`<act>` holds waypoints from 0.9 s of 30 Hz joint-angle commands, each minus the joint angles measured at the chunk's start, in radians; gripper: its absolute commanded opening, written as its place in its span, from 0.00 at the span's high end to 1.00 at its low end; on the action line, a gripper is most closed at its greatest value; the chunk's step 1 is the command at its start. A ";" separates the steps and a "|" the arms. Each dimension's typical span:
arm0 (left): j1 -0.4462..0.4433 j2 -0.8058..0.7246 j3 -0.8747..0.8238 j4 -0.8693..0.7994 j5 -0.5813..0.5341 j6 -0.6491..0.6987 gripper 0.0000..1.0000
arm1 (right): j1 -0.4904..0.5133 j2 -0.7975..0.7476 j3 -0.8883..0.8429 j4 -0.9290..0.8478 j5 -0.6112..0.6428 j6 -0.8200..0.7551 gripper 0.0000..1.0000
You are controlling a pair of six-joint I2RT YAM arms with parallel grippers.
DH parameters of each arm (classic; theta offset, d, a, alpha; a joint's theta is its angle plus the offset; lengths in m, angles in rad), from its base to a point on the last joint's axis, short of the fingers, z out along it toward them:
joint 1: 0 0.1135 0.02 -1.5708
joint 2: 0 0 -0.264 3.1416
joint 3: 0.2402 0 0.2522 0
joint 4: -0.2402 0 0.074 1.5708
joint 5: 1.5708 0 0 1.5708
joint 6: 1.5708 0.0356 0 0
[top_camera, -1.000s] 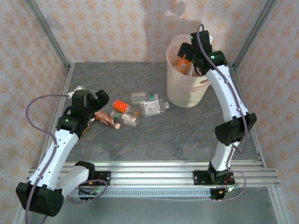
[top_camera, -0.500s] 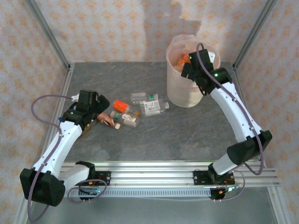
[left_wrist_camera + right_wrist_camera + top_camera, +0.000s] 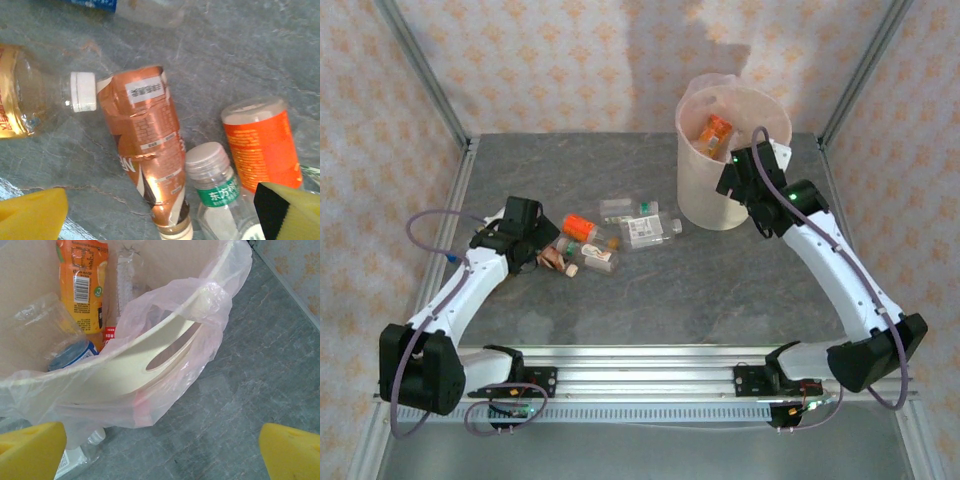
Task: Put the plastic bottles in the bin
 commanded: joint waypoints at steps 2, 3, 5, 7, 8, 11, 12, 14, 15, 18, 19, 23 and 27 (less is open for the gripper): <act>0.003 0.024 -0.031 0.065 -0.011 -0.022 0.11 | 0.004 -0.021 -0.021 0.038 -0.016 0.028 0.01; 0.003 0.032 -0.034 0.076 -0.011 -0.018 0.13 | 0.003 -0.020 -0.025 0.040 -0.019 0.028 0.01; 0.003 0.052 -0.036 0.092 -0.013 -0.015 0.16 | 0.003 -0.018 -0.028 0.043 -0.020 0.033 0.01; 0.004 0.078 -0.036 0.111 -0.012 -0.008 0.20 | 0.003 -0.019 -0.032 0.046 -0.023 0.036 0.01; 0.003 0.086 -0.038 0.118 -0.013 -0.007 0.22 | 0.003 -0.020 -0.034 0.046 -0.023 0.037 0.01; 0.005 0.121 -0.036 0.134 -0.019 0.001 0.24 | 0.003 -0.023 -0.039 0.047 -0.023 0.039 0.01; 0.005 0.131 -0.035 0.138 -0.024 0.004 0.24 | 0.003 -0.024 -0.041 0.047 -0.025 0.041 0.01; 0.008 0.154 -0.030 0.137 -0.031 0.004 0.24 | 0.003 -0.028 -0.047 0.050 -0.026 0.042 0.01; 0.010 0.168 -0.028 0.138 -0.031 0.004 0.24 | 0.003 -0.029 -0.049 0.050 -0.026 0.043 0.01; 0.014 0.203 -0.025 0.138 -0.031 -0.001 0.24 | 0.003 -0.034 -0.053 0.051 -0.027 0.045 0.01; 0.016 0.214 -0.024 0.140 -0.031 -0.002 0.24 | 0.003 -0.033 -0.055 0.050 -0.027 0.047 0.01; 0.019 0.248 -0.026 0.147 -0.026 -0.004 0.24 | 0.003 -0.034 -0.062 0.053 -0.032 0.050 0.01; 0.020 0.263 -0.033 0.153 -0.016 -0.004 0.24 | 0.003 -0.031 -0.065 0.056 -0.037 0.051 0.01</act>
